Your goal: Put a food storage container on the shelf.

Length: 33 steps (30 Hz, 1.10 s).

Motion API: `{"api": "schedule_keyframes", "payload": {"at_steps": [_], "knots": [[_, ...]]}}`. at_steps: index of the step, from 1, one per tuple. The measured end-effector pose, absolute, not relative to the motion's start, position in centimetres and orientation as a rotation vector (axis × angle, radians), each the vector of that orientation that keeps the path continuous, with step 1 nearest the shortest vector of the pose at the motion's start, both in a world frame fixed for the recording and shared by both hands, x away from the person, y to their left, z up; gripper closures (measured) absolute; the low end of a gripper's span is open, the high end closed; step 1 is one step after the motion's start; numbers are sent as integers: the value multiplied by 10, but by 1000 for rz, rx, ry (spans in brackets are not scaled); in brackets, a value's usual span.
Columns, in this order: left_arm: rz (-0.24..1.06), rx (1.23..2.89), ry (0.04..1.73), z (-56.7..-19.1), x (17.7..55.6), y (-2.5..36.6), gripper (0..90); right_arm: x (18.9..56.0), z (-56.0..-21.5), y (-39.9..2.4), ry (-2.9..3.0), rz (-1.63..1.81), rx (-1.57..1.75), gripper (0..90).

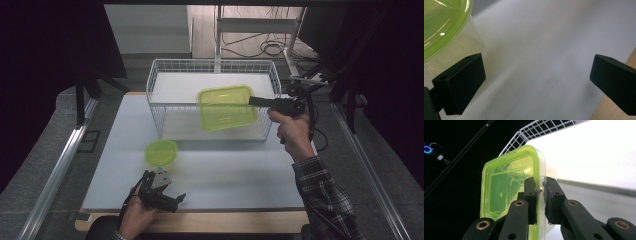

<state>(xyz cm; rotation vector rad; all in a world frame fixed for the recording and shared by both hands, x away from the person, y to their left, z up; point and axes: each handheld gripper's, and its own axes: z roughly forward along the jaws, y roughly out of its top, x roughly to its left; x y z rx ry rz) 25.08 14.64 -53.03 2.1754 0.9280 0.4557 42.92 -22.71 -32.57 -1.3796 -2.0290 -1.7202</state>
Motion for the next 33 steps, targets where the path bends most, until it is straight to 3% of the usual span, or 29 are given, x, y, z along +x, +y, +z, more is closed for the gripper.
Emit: {"api": "schedule_keyframes", "payload": {"at_steps": [33], "knots": [[444,2204,911,-532,250,144,0,486,-317,-189,-1978,-1790,-1612,802]]}}
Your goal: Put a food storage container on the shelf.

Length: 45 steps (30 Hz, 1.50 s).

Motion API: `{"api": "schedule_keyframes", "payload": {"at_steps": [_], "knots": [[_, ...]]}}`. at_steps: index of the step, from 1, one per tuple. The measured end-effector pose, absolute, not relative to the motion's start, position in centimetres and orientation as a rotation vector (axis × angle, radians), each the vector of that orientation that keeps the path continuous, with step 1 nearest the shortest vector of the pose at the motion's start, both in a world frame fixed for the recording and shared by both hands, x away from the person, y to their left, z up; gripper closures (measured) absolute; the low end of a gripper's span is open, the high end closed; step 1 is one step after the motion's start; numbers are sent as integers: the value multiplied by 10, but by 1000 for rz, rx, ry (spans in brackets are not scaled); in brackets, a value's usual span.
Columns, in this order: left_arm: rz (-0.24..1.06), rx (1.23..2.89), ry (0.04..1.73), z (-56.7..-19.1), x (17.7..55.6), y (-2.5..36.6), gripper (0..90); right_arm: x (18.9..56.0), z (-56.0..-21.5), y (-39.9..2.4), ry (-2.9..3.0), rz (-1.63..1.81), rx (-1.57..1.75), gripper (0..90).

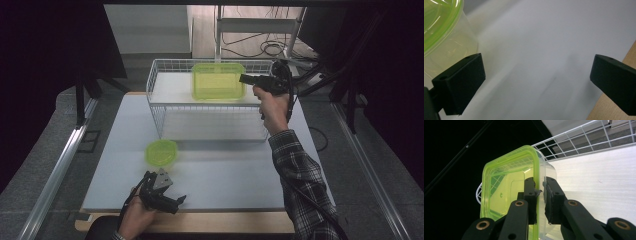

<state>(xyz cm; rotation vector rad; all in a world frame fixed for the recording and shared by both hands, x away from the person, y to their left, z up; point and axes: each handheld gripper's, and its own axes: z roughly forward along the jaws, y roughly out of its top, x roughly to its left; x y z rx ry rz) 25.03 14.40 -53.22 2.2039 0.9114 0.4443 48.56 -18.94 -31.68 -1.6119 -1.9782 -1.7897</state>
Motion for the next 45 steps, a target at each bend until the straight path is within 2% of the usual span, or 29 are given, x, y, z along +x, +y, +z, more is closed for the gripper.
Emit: {"api": "schedule_keyframes", "payload": {"at_steps": [11,27,34,36,41,45], "knots": [[447,2205,913,-532,250,144,0,492,-318,-185,-2021,-1775,-1660,793],[447,2209,914,-532,250,144,0,502,-316,-172,-2266,-1699,-1716,714],[447,2215,912,-533,251,144,0,505,-319,-169,-2312,-1670,-1708,651],[447,2216,912,-533,251,144,0,505,-319,-167,-2393,-1657,-1718,596],[446,2219,915,-533,251,143,0,504,-317,-164,-2448,-1649,-1697,591],[440,2216,924,-533,251,144,0,502,-316,-165,-2452,-1663,-1695,555]]}}
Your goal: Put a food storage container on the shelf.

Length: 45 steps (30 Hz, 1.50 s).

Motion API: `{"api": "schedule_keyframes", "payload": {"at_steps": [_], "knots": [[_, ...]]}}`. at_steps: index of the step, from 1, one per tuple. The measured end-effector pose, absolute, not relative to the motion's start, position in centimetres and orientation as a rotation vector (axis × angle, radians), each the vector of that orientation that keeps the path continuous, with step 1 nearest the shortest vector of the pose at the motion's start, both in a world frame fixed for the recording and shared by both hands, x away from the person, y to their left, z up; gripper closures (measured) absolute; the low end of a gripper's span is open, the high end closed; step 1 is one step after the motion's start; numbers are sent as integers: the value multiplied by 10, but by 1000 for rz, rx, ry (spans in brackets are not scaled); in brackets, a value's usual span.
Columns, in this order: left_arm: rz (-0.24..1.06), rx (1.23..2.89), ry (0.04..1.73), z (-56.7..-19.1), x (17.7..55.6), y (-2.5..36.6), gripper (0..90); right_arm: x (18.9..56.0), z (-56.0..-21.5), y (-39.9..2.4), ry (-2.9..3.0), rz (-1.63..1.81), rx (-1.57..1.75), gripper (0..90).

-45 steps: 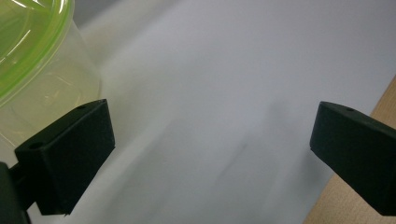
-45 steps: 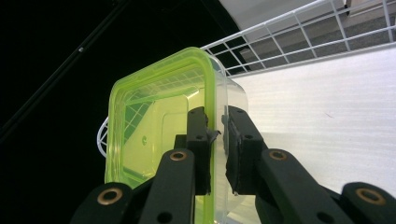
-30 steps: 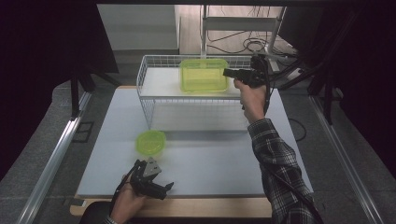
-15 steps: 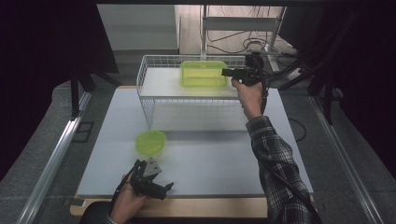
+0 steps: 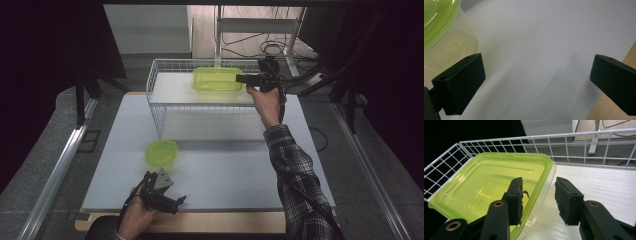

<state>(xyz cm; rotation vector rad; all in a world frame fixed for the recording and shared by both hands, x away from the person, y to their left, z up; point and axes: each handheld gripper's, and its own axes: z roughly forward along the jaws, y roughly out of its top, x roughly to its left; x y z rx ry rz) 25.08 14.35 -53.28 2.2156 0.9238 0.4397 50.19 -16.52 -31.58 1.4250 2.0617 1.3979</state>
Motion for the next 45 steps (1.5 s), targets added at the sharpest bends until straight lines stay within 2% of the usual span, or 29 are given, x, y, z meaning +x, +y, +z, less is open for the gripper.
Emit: {"api": "schedule_keyframes", "payload": {"at_steps": [5,19,45], "knots": [[435,2214,946,-533,251,144,3,493,-310,-169,2088,1422,1371,463],[438,2190,982,-532,252,143,2,473,-311,-173,2166,1423,1261,325],[467,2183,988,-532,252,139,0,427,-331,-190,2253,1377,1111,199]]}}
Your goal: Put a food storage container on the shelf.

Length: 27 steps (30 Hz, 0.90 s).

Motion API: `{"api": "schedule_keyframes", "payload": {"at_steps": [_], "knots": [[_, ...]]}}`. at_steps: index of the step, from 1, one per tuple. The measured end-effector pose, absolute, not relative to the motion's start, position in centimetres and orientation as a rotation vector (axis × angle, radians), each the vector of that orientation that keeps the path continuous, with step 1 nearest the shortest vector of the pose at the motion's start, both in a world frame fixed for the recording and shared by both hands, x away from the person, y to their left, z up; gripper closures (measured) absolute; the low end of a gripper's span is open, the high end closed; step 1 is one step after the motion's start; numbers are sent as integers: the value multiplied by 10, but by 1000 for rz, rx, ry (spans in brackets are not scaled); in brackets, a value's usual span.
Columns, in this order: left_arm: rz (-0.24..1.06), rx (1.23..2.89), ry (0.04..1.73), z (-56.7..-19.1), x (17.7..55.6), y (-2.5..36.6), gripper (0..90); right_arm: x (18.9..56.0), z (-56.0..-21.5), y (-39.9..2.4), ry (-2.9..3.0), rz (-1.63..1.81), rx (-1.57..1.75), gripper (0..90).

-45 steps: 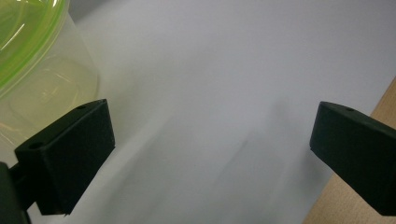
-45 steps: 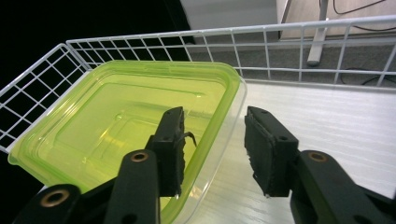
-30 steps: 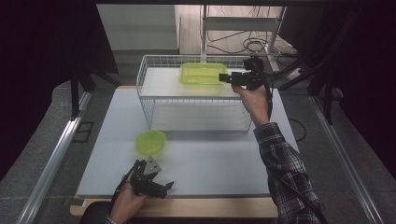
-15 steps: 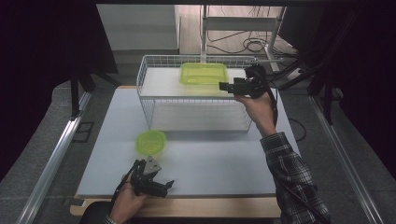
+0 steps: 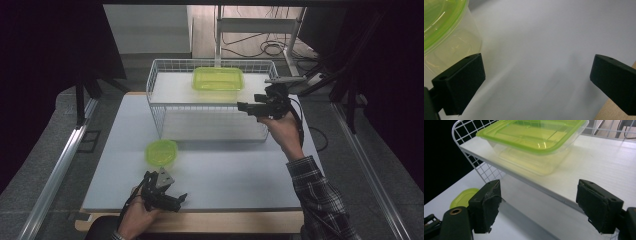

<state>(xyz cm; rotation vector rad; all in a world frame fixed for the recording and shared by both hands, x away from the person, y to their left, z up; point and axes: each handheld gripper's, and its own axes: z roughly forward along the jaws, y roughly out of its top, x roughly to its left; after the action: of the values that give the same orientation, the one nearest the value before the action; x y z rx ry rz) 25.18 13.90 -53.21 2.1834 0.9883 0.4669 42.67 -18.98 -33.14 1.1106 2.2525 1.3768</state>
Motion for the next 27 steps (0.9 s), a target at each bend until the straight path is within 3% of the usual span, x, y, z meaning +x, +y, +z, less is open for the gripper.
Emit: {"api": "schedule_keyframes", "payload": {"at_steps": [27], "knots": [[477,2176,985,-532,251,136,0,382,-376,-216,2306,1289,1070,155]]}}
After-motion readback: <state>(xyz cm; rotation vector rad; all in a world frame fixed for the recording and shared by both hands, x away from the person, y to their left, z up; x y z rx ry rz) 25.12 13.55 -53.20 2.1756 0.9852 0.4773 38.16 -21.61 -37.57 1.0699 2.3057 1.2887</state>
